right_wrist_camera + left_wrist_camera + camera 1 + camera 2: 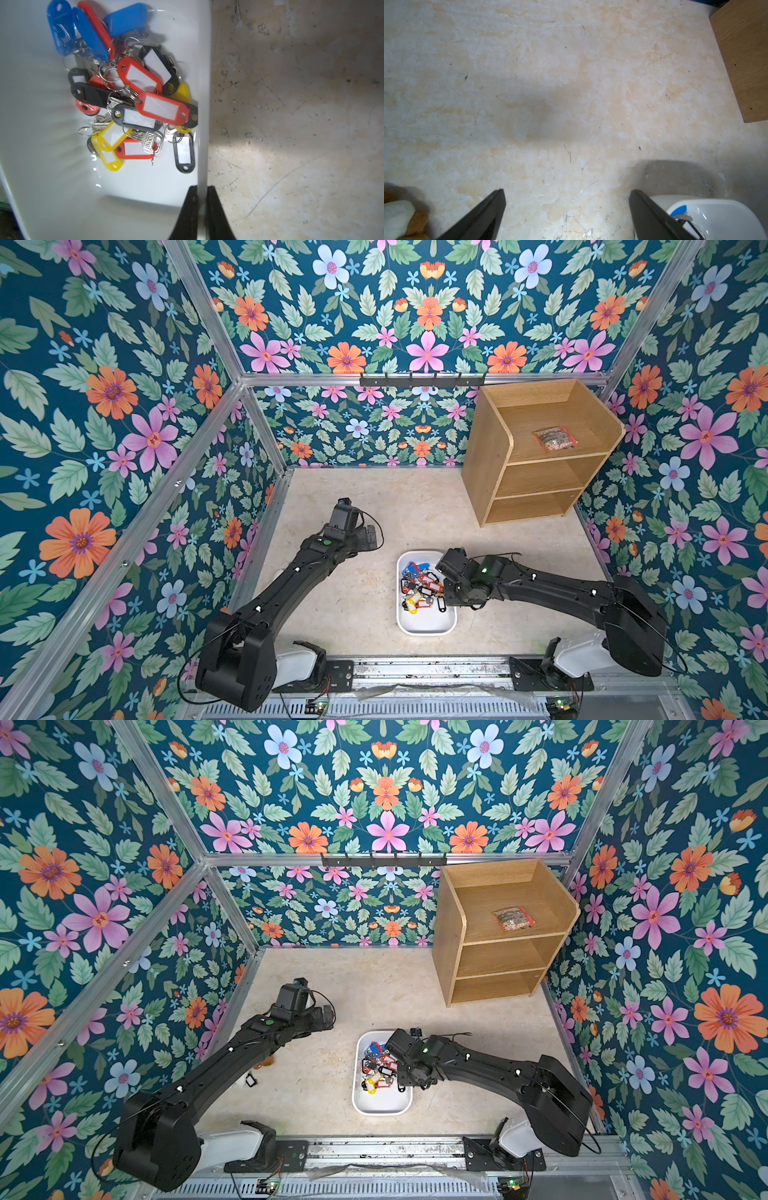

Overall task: Take the keys out of the storage box
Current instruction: Move the storage box to the center of the board.

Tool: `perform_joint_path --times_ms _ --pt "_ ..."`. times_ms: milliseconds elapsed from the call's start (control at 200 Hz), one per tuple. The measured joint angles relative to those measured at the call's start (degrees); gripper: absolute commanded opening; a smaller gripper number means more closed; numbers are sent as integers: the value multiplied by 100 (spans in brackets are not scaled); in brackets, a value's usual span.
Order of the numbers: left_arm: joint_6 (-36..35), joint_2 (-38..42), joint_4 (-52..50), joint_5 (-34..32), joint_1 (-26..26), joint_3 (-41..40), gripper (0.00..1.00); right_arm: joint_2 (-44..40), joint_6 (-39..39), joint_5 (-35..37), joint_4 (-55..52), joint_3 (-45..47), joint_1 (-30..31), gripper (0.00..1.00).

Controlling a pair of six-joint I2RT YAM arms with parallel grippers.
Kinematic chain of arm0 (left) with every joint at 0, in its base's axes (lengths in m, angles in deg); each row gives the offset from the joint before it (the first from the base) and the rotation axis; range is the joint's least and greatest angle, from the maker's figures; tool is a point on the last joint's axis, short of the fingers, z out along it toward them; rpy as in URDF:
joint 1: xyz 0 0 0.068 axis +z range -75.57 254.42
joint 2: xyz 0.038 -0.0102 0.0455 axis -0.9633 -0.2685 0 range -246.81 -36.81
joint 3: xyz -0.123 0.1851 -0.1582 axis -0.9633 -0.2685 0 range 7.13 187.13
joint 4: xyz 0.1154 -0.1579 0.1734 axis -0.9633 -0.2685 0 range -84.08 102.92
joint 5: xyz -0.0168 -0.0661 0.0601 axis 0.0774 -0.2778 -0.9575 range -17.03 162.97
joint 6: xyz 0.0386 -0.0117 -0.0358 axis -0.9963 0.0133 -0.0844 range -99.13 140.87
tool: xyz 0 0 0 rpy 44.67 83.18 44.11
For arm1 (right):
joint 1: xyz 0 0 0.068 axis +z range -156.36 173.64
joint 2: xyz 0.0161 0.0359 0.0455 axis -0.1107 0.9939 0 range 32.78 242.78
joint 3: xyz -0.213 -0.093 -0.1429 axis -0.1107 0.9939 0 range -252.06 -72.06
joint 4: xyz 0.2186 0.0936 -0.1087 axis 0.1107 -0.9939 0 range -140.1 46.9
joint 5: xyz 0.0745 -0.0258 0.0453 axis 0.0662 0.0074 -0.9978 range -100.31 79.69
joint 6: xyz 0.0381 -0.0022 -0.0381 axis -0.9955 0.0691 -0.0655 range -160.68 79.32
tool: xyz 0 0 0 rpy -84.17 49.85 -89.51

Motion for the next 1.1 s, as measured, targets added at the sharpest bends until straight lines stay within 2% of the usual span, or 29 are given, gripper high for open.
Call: perform_joint_path --times_ms 405,600,635,740,775,815,965,1100 --pt "2 -31 0 -33 -74 -2 99 -295 -273 -83 -105 208 155 1" --pt "2 -31 0 -61 -109 -2 99 -275 -278 -74 -413 -4 275 6" --pt "2 -31 0 -63 -114 -2 99 -269 -291 -59 -455 -17 326 12" --pt "2 -22 0 -105 -136 -2 99 -275 -382 -66 -577 -28 487 52" --pt "2 -20 0 -109 -142 -2 99 -293 -420 -57 -627 -33 535 59" --pt "2 -20 0 -118 -153 -2 99 -328 -452 -52 -710 -52 577 62" --pt "2 -4 0 -122 -179 -2 99 -560 -601 175 -1261 -485 621 61" --pt "2 31 0 -133 -184 -2 99 -627 -610 581 -1753 -1246 625 50"
